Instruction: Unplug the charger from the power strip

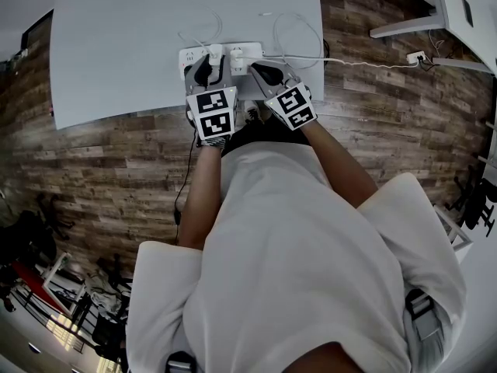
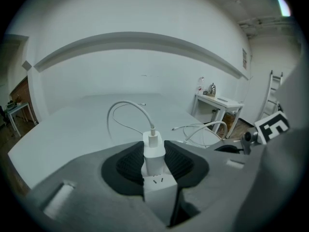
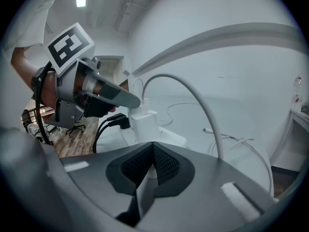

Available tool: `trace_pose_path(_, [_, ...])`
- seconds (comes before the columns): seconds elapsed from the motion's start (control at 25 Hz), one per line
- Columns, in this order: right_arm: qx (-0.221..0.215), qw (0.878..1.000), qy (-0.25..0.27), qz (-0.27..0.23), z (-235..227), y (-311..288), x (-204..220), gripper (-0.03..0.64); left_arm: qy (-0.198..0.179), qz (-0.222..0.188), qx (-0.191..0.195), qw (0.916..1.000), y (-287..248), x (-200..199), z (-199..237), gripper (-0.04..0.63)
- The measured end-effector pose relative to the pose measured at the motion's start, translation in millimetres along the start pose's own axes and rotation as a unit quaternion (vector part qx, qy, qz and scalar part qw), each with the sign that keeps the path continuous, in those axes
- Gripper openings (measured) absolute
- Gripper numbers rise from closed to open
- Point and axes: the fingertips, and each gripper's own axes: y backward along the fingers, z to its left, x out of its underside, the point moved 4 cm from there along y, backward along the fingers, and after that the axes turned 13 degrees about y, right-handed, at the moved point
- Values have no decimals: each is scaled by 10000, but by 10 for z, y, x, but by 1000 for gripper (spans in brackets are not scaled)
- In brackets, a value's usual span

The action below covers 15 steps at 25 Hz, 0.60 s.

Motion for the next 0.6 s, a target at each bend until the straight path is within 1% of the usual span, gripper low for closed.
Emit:
trace_pose_path(0.08, [-4, 10000, -2, 5, -5, -4, 2, 2, 197, -24, 42, 9998, 11, -14, 28, 137])
trace_pose_path(0.12, [-3, 10000, -1, 3, -12, -3, 4, 2, 226, -57, 36, 9997, 18, -34, 40, 137])
trace_pose_path(0.24, [14, 10000, 8, -5, -26, 11, 22, 2, 70, -162, -45, 9998, 36, -110, 84, 137])
trace_pose_path(0.28, [22, 10000, 11, -9, -21, 11, 25, 2, 128, -183, -27, 9997, 44, -125, 110, 137])
trace_pose_path(0.4, [13, 10000, 1, -8, 1, -7, 9, 2, 551, -240, 109, 9981, 75, -141, 223, 137])
trace_pose_path(0.52, [3, 10000, -3, -5, -12, -8, 6, 2, 1146, -307, 380, 9922, 78, -123, 298, 137])
trace_pose_path(0.6, [-1, 10000, -6, -6, -16, -7, 11, 2, 1416, -378, 497, 9879, 80, -112, 356, 137])
